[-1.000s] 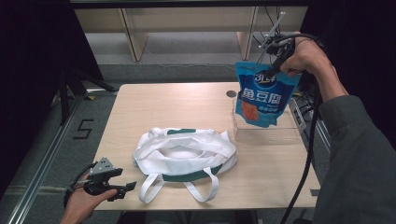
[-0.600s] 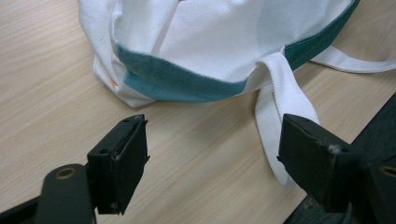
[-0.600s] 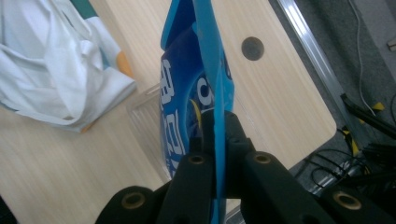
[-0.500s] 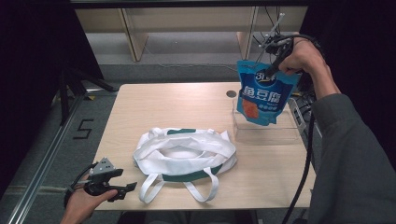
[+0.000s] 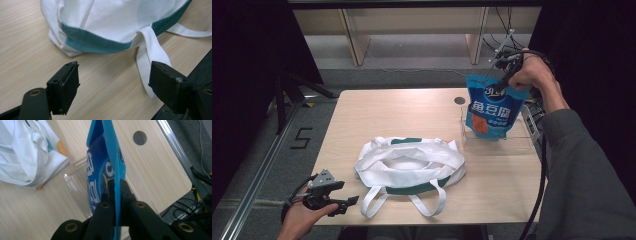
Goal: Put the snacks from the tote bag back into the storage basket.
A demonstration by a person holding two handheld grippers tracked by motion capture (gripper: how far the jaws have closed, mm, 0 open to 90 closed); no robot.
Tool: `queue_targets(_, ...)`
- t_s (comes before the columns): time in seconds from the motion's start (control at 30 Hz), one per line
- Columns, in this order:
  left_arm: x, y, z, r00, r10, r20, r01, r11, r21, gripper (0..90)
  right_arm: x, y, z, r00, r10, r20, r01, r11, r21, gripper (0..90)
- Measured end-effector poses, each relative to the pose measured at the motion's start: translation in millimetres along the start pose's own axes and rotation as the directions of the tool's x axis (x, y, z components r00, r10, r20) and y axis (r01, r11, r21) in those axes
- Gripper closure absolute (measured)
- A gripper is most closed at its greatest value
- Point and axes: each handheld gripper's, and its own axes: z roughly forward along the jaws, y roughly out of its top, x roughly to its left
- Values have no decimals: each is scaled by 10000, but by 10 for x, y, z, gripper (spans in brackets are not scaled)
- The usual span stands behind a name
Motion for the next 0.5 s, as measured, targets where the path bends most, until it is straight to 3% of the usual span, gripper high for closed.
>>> queue_targets(0.33,-15,-6,17,9999,-132,-104,130,9997,-190,231,24,-89,167,9988,-8,-495,9,10000,23,900)
queue_targets(0.5,-11,0,6,10000,-73,-51,73,10000,-7,231,20,-166,186,9988,349,-352,-354,9993,-138,900)
